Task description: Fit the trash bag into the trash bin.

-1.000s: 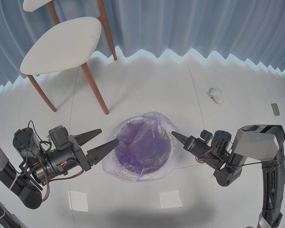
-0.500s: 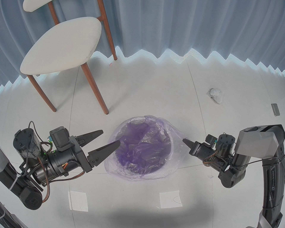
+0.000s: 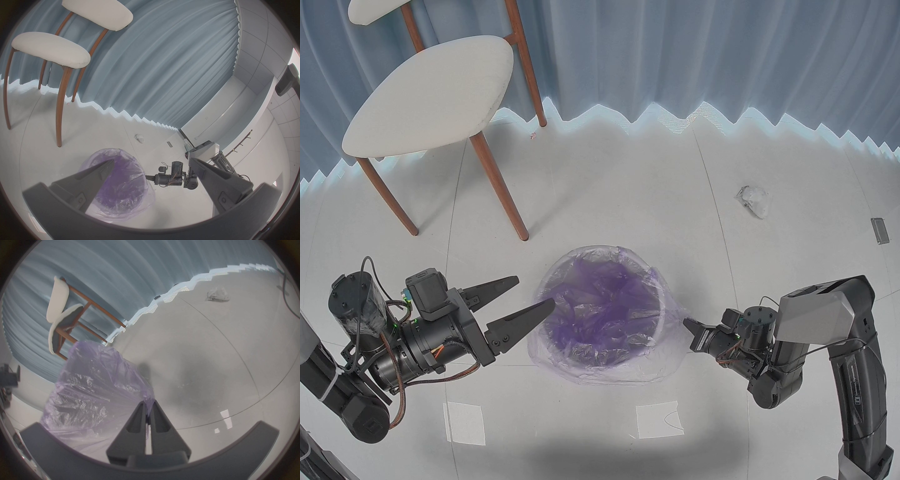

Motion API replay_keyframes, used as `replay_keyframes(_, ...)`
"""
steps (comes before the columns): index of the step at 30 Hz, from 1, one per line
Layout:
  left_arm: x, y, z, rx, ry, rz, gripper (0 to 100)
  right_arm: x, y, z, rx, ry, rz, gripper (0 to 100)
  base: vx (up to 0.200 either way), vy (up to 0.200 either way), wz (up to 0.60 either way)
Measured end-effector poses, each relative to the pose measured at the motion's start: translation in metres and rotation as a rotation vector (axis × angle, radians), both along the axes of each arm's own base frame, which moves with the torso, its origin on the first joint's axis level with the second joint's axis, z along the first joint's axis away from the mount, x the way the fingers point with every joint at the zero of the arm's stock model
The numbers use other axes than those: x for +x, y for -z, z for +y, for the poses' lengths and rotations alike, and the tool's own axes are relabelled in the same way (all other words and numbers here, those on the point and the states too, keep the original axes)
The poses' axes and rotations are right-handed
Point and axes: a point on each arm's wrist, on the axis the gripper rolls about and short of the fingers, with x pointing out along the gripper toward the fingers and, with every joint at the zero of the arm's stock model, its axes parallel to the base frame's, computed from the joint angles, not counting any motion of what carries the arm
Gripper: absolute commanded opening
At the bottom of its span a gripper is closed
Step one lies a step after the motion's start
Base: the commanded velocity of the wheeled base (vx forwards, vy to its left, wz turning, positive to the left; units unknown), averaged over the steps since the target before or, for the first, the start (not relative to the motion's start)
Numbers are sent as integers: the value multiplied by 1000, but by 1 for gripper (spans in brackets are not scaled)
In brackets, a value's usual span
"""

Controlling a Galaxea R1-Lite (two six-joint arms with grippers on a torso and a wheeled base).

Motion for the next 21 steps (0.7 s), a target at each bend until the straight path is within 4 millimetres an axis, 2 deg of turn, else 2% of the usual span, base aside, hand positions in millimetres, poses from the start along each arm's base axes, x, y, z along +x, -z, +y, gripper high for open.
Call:
replay_keyframes(7, 0, 1, 0, 1, 2, 3, 100, 5, 17, 0, -53, 26, -6, 0, 0, 0, 0)
replay_keyframes(19, 0, 7, -1, 11, 3, 31, 100, 10, 24, 0, -35, 39, 4, 0, 0, 0, 0)
replay_keyframes(20, 1, 8, -1, 12, 2, 32, 100, 10, 24, 0, -31, 40, 5, 100, 0, 0, 0)
replay_keyframes(21, 1, 8, -1, 12, 1, 34, 100, 10, 24, 0, -28, 41, 4, 100, 0, 0, 0)
